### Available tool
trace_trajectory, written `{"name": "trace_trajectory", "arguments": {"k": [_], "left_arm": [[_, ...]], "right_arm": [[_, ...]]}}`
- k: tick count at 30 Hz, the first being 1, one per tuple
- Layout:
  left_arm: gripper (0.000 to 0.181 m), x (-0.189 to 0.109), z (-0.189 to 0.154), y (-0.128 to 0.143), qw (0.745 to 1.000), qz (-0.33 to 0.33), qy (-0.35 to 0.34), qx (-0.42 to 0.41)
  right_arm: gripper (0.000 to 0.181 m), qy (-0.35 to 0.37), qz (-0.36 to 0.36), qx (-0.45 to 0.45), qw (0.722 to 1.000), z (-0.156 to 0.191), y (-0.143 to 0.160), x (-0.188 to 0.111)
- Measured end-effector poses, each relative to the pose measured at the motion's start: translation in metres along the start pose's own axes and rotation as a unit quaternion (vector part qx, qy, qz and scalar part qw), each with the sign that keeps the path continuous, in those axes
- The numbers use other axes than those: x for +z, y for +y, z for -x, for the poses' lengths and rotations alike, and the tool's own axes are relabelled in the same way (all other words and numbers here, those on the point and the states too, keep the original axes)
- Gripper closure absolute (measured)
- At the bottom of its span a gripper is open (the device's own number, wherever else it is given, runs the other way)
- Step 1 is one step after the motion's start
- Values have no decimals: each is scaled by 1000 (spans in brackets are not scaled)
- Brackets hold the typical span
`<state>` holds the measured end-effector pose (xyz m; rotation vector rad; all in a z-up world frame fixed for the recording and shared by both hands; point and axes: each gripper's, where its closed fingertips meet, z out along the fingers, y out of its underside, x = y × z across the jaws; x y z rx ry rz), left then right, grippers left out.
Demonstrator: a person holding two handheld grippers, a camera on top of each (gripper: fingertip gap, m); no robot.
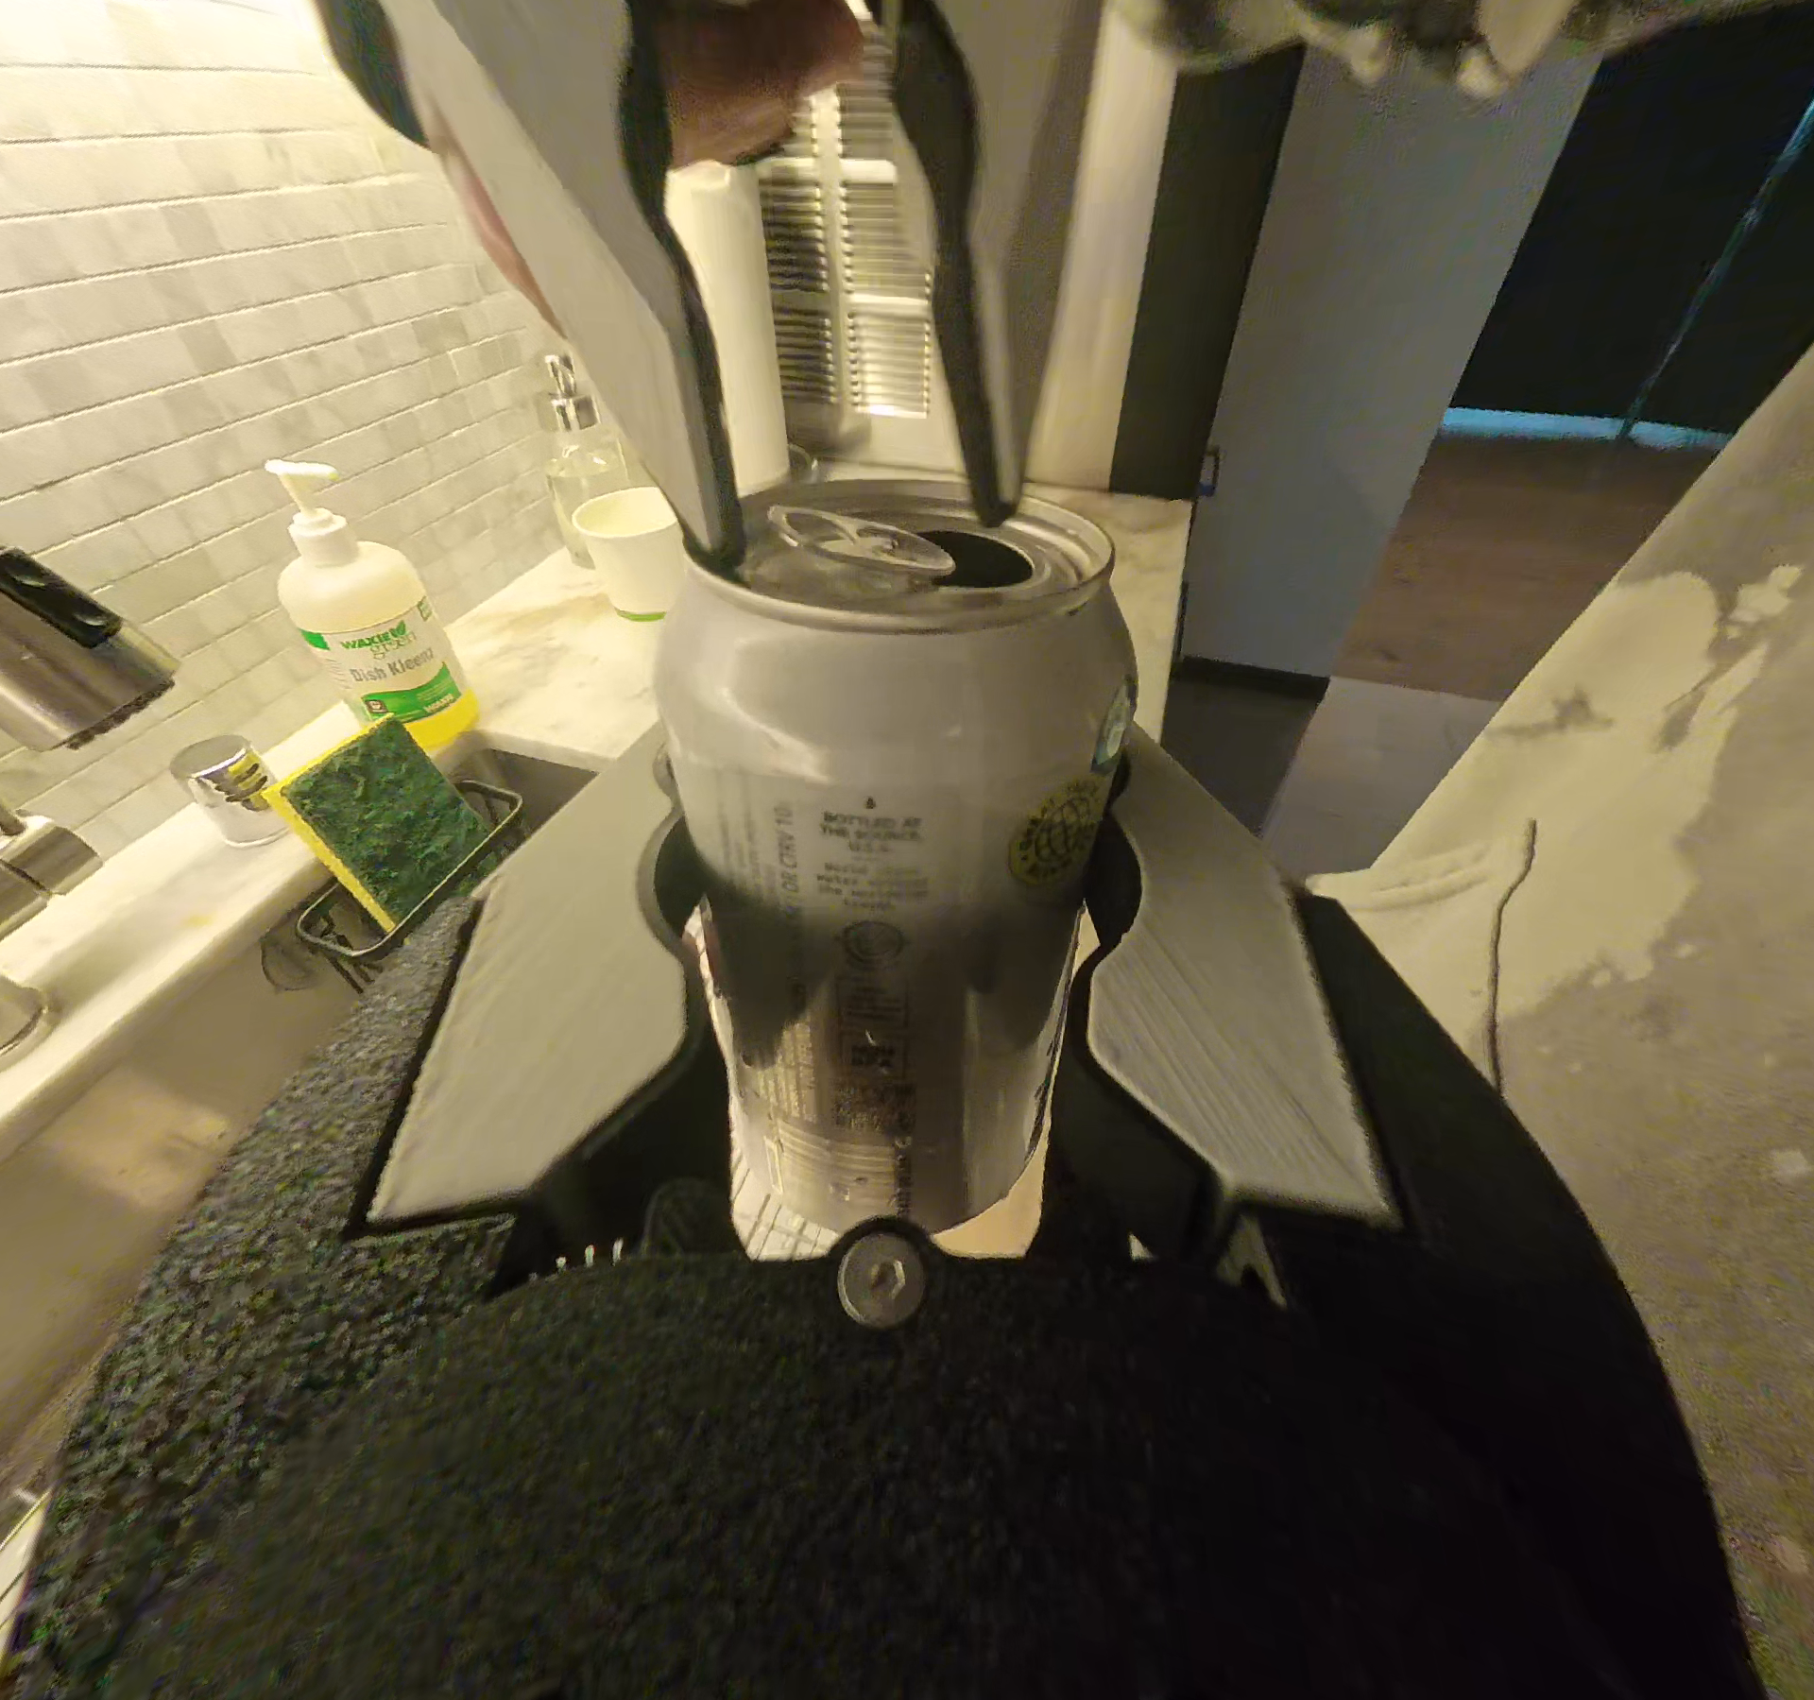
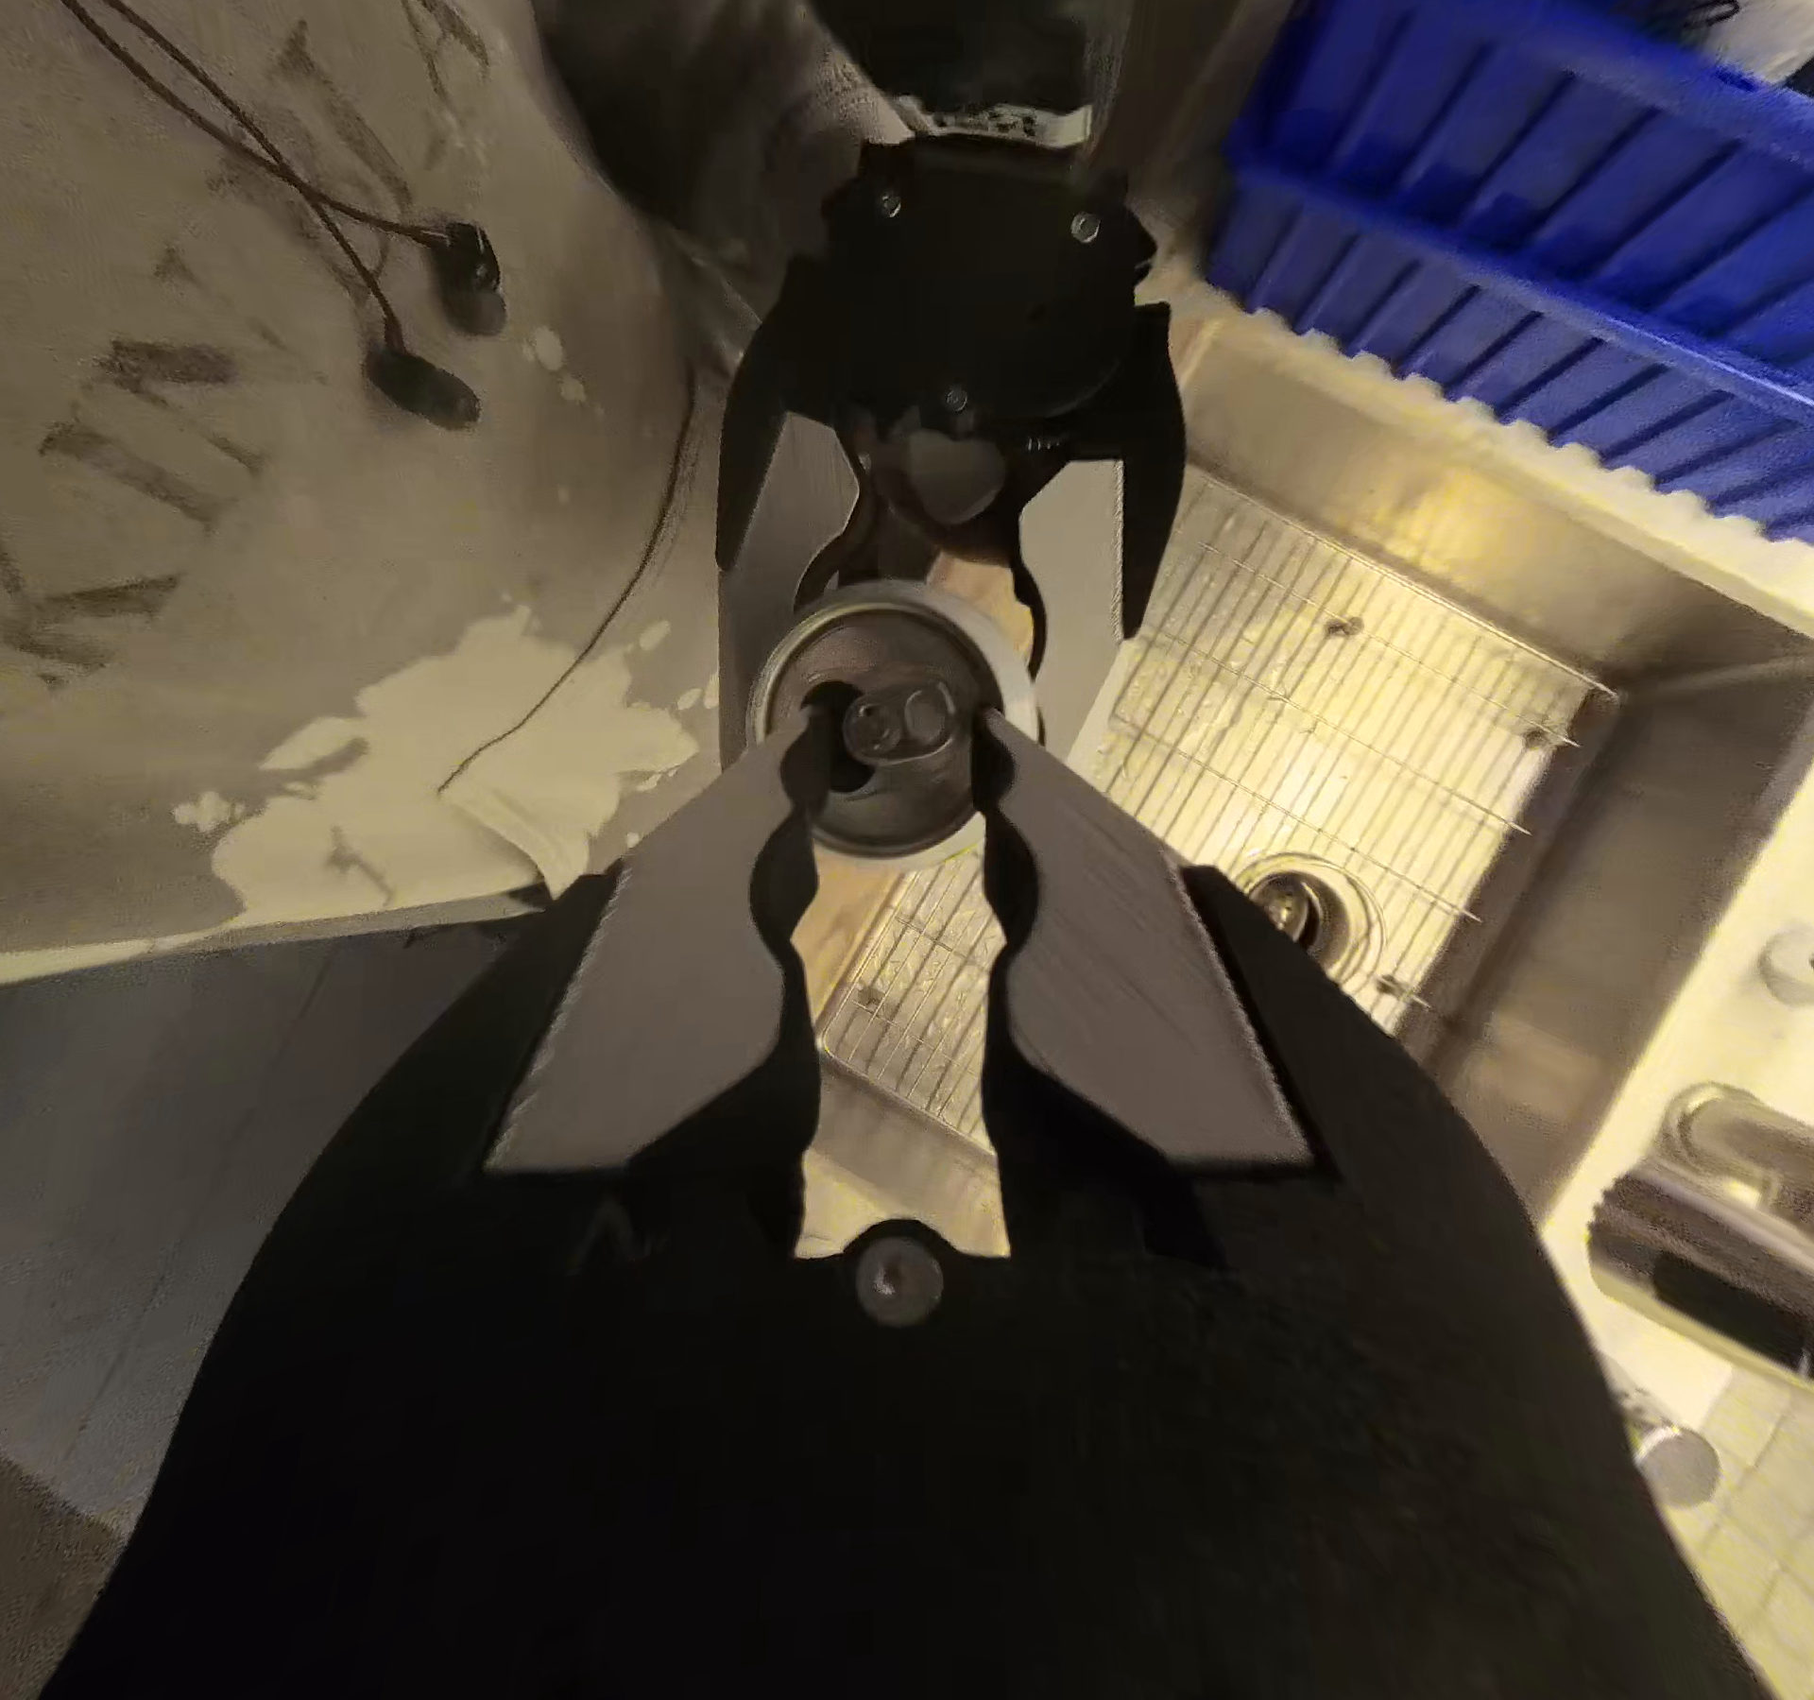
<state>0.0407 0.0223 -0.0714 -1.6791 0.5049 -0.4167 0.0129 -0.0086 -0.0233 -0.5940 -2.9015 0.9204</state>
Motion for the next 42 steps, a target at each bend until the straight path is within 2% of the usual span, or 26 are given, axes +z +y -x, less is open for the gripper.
{"name": "trace_trajectory", "arguments": {"k": [1, 5, 10, 16, 19, 25, 27, 30, 32, 34, 37, 39, 42], "left_arm": [[103, -1, 1, 2, 1000, 5, -6, 3], [103, -7, 7, 12, 999, 21, -22, -11], [104, -16, 19, 22, 998, 34, -39, -43], [104, -27, 37, 19, 996, 20, -50, -73], [103, -31, 48, 13, 994, 3, -59, -88], [103, -37, 73, 7, 991, -18, -92, -98], [103, -36, 74, 7, 991, -21, -94, -91], [103, -33, 76, 8, 990, -24, -101, -91], [103, -34, 77, 9, 990, -27, -103, -95], [103, -36, 78, 9, 990, -26, -104, -89], [103, -37, 74, 7, 992, -25, -98, -80], [103, -38, 72, 6, 992, -25, -96, -75], [103, -38, 70, 5, 992, -24, -99, -69]], "right_arm": [[157, -12, 5, 1, 1000, -2, 0, 2], [161, -10, 46, -36, 998, -12, 1, 12], [166, 62, 113, -140, 982, -27, -1, 23], [172, 176, 101, -187, 961, -49, -13, 17], [173, 274, 86, -217, 933, -59, -20, 10], [181, 473, 72, -266, 837, -70, -24, 0], [181, 510, 59, -260, 818, -70, -24, -2], [180, 538, 32, -225, 812, -69, -22, -4], [181, 532, -2, -187, 826, -64, -18, -4], [173, 514, -43, -136, 846, -59, -15, -6], [172, 478, -79, -109, 868, -50, -17, -8], [165, 453, -89, -91, 882, -49, -17, -7], [165, 404, -139, -63, 902, -42, -24, -5]]}}
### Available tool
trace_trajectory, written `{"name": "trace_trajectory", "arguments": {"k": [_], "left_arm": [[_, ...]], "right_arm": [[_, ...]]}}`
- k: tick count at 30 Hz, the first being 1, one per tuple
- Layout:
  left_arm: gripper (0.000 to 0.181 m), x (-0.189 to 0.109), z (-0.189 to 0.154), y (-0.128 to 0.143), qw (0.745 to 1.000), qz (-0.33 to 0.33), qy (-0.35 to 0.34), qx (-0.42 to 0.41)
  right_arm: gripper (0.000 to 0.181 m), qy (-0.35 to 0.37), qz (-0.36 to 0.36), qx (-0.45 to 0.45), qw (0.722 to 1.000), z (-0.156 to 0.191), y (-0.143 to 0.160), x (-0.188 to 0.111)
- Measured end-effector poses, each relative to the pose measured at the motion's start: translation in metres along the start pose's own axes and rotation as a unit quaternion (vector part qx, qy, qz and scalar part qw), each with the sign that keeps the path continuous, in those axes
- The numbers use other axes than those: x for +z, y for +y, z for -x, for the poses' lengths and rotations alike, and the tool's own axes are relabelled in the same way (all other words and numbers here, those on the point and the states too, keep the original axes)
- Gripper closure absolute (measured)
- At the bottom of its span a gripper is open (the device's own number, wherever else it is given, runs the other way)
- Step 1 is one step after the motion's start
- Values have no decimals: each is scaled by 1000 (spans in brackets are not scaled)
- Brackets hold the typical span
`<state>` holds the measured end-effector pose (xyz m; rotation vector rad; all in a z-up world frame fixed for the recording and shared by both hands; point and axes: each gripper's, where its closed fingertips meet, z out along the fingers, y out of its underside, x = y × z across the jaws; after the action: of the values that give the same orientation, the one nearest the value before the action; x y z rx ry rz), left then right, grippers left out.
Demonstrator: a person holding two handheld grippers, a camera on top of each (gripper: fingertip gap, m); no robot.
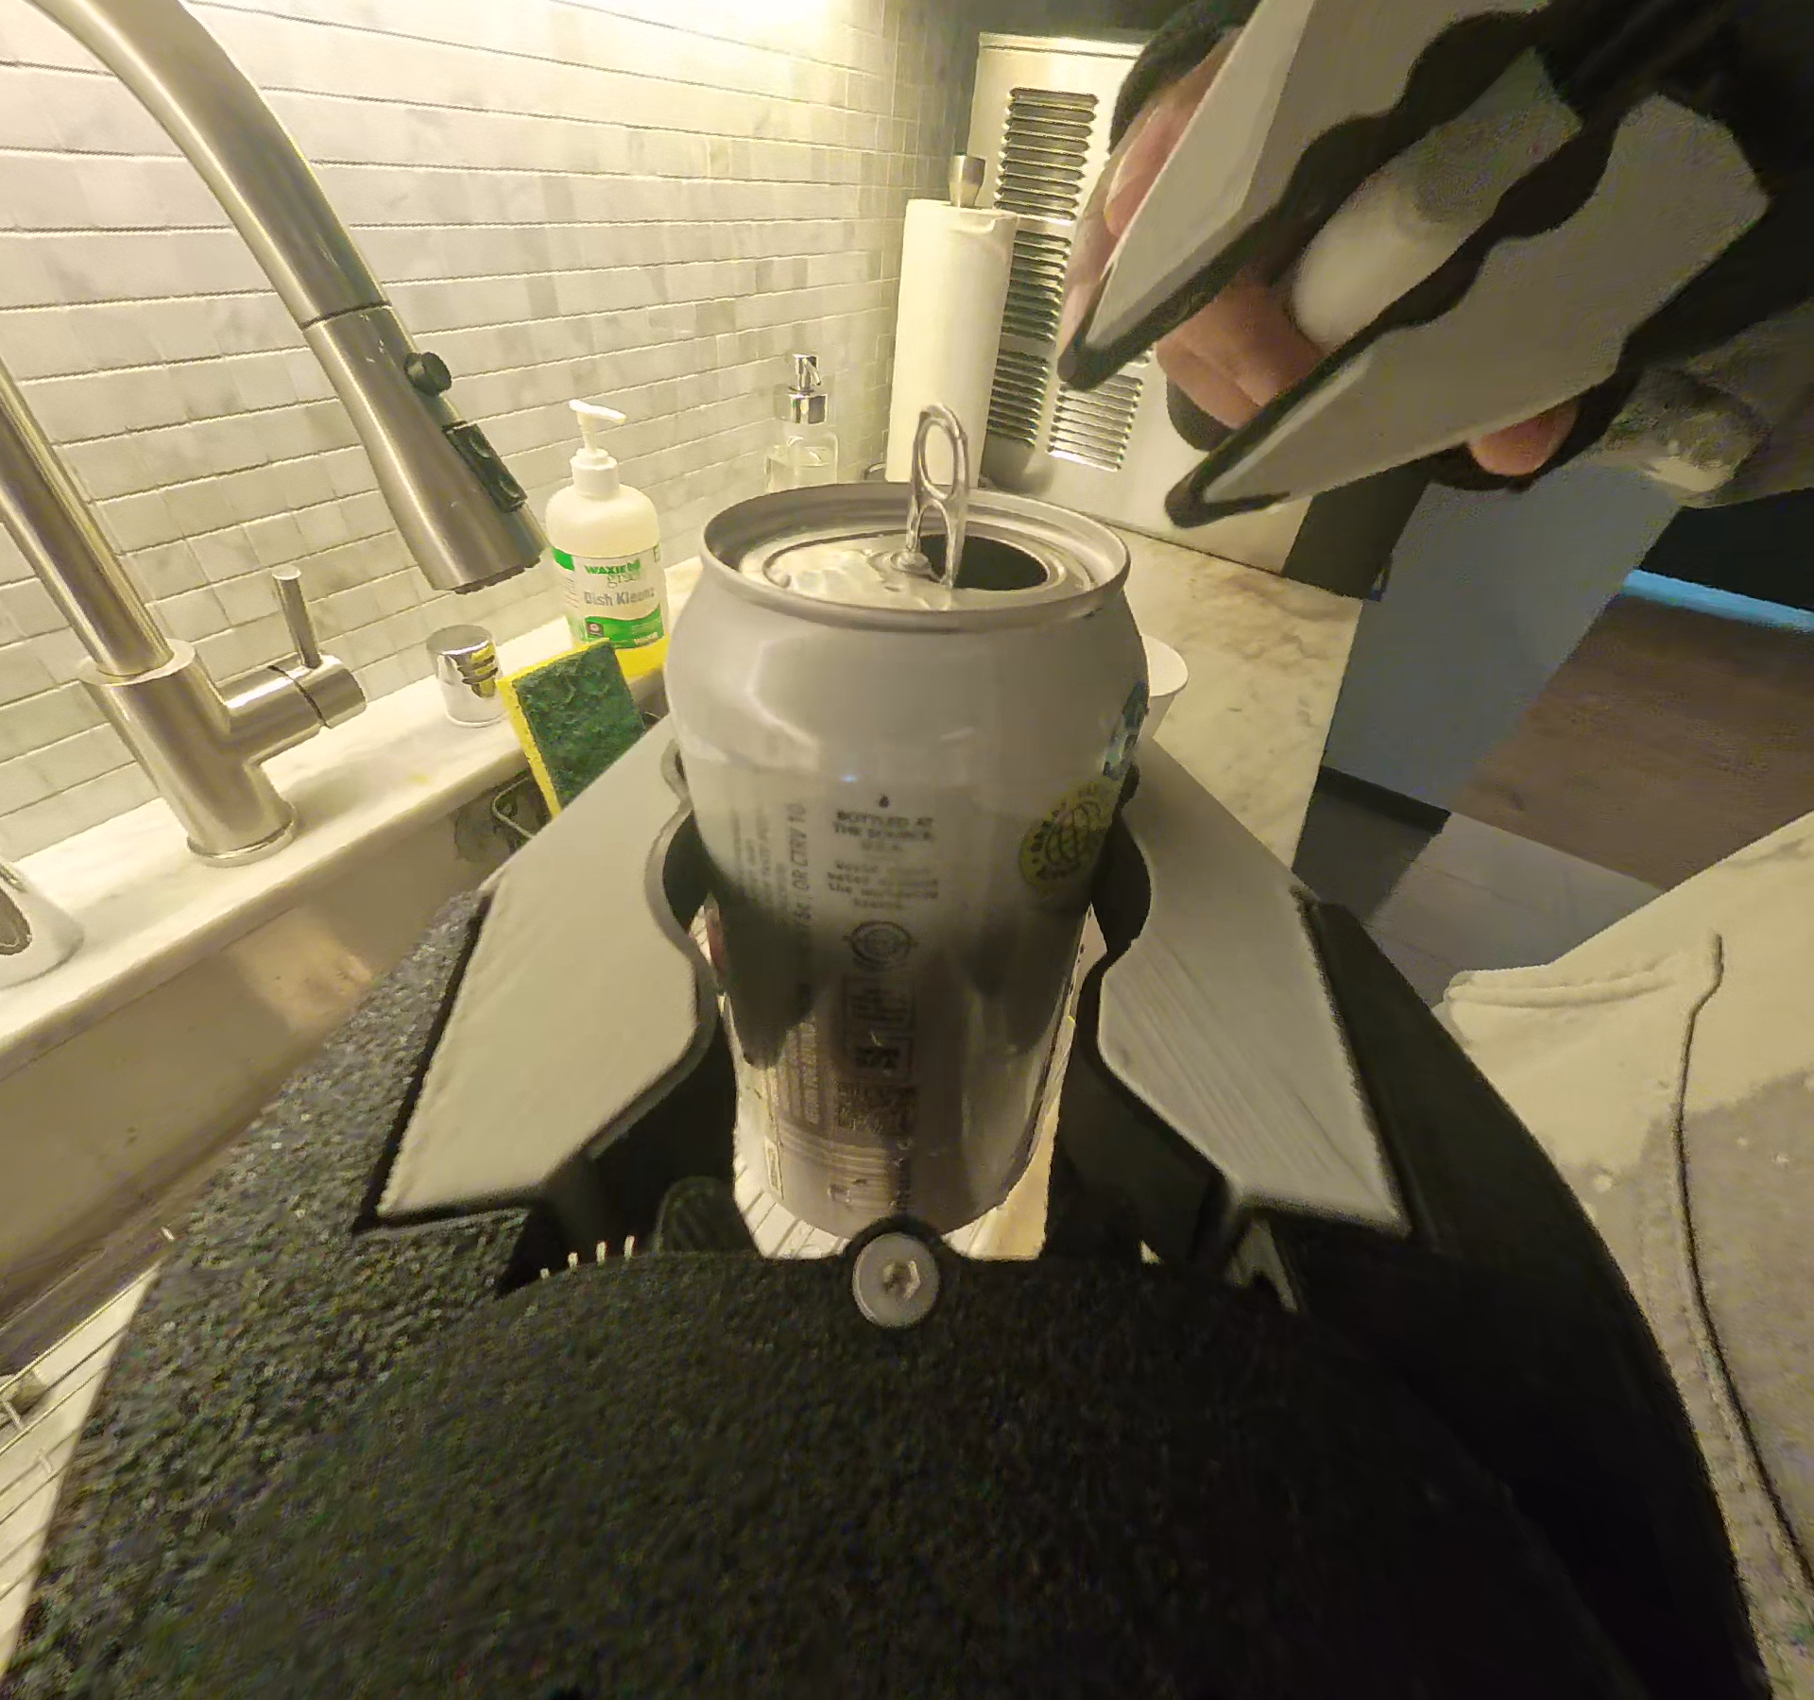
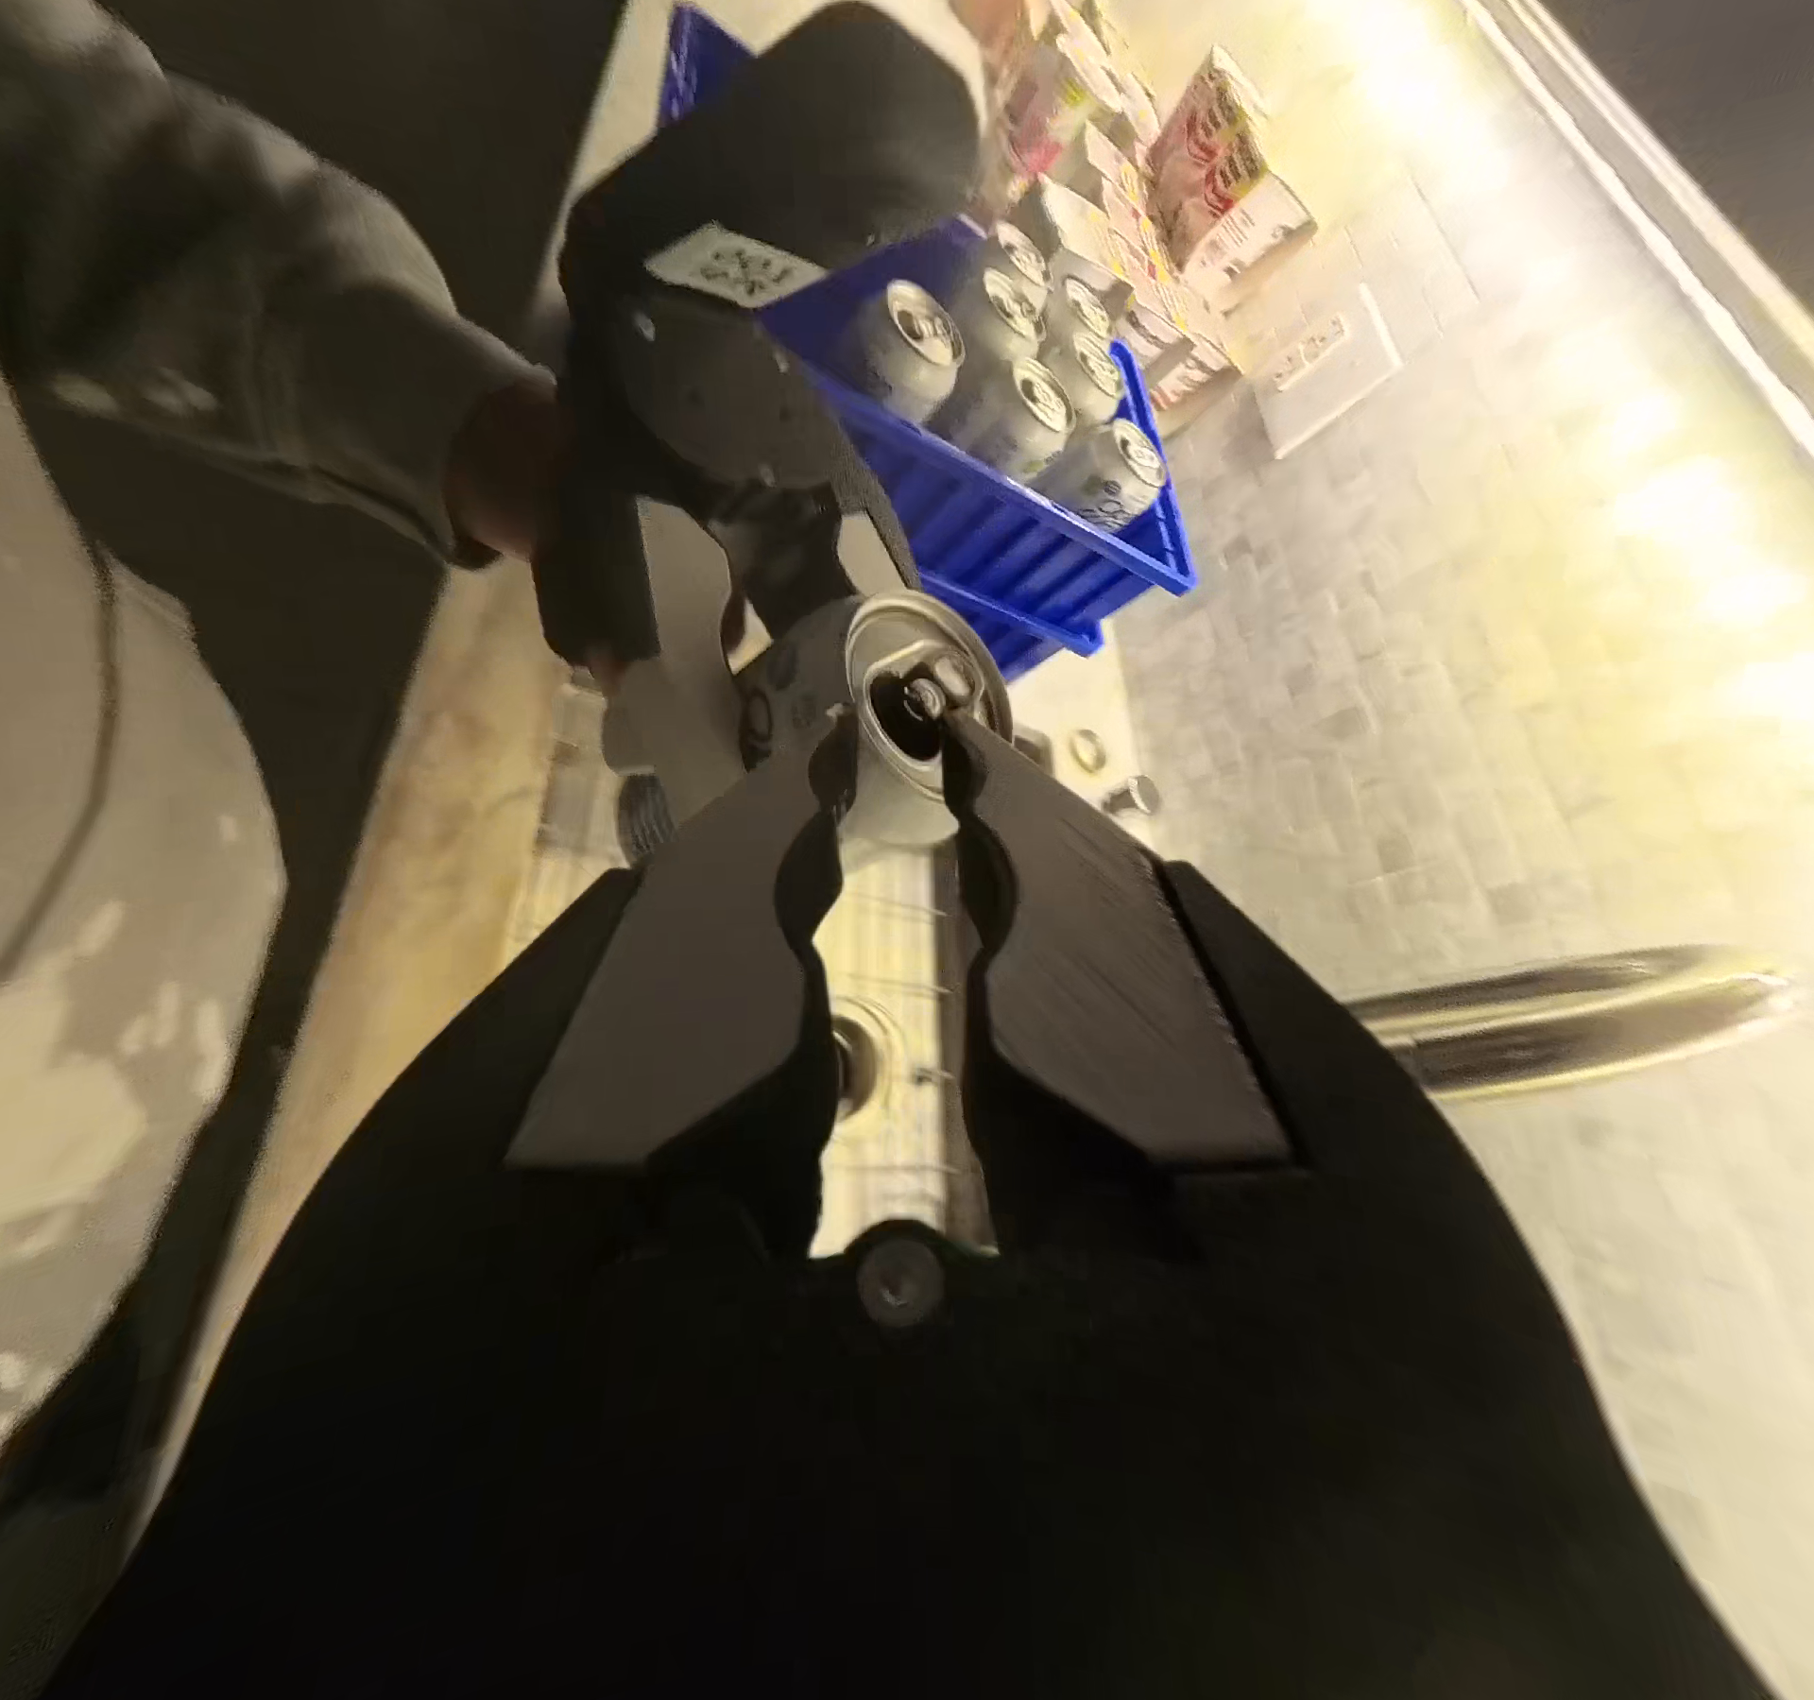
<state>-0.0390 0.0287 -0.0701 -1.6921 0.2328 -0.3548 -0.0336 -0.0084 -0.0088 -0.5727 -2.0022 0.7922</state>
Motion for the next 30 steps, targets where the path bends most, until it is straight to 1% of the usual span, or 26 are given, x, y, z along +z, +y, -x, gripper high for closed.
{"name": "trace_trajectory", "arguments": {"k": [2, 5, 7, 9, 10, 14, 18, 20, 22, 23, 26, 28, 29, 30], "left_arm": [[103, -1, -3, -1, 1000, -5, 3, 5], [103, -2, -12, -3, 1000, -9, 20, 15], [103, -1, -18, -2, 999, -5, 32, 21], [103, -1, -24, -2, 999, -4, 46, 22], [103, -2, -26, -2, 998, -3, 50, 22], [103, -6, -29, 2, 997, 10, 62, 33], [104, -10, -31, 8, 996, 28, 67, 50], [104, -9, -34, 10, 995, 37, 68, 60], [104, -9, -37, 13, 995, 39, 71, 58], [104, -9, -37, 15, 995, 42, 69, 57], [104, -8, -40, 20, 995, 40, 73, 45], [104, -8, -42, 16, 996, 25, 82, 29], [103, -9, -43, 12, 996, 17, 86, 25], [104, -10, -44, 8, 995, 11, 92, 21]], "right_arm": [[168, -40, -24, 54, 997, 4, -5, 0], [169, -100, -33, 120, 987, 6, -8, 2], [173, -135, -32, 145, 980, 5, -8, 5], [181, -169, -28, 157, 973, 6, -7, 6], [181, -187, -30, 168, 968, 7, -8, 7], [181, -266, -3, 240, 934, 11, -8, 11], [181, -333, 45, 313, 888, 17, -8, 15], [181, -353, 82, 337, 869, 22, -2, 19], [181, -377, 106, 376, 840, 25, -1, 18], [181, -380, 115, 383, 834, 27, 0, 18], [181, -370, 117, 368, 845, 30, 3, 18], [181, -357, 75, 360, 858, 26, -3, 15], [181, -343, 40, 352, 870, 21, -8, 12], [177, -333, -1, 345, 877, 15, -15, 5]]}}
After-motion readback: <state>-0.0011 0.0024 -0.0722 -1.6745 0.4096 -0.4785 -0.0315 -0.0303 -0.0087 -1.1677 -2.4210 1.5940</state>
